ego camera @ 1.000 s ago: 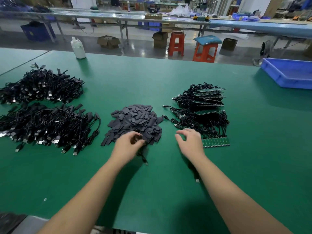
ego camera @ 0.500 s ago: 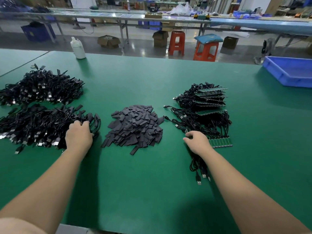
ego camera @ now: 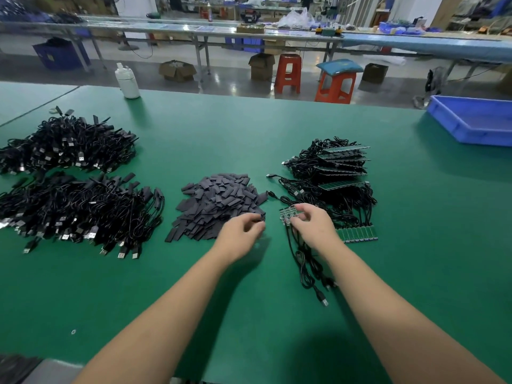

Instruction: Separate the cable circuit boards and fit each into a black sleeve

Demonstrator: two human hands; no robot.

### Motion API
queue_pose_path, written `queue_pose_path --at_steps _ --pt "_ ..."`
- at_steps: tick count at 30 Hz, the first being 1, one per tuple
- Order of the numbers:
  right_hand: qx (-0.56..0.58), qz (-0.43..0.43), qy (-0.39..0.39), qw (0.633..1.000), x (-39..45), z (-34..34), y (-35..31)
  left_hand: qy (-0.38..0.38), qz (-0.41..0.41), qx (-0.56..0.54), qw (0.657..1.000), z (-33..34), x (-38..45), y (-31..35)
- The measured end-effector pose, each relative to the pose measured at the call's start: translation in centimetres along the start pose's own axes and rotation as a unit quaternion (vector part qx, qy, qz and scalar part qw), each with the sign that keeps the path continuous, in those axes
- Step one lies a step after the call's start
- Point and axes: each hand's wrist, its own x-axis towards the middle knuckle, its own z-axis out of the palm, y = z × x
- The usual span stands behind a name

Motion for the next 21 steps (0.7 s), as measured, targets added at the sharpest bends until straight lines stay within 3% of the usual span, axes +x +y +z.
queue_pose_path --at_steps 2,5,21 --pt "-0.006 -0.018 -0.007 1.0 -0.7 0.2 -0.6 -0.002 -0.012 -0.09 0.996 1.9 0.0 1.4" --pt "-0.027 -0.049 0.002 0.998 -1.7 0.2 -1.2 0.003 0.004 -0.116 0.993 3.3 -0.1 2.7" --pt "-0.075 -0.124 0.085 0.986 -4.1 -0.2 -2.2 0.069 0.002 -0.028 0.997 4.2 -1.9 4.5"
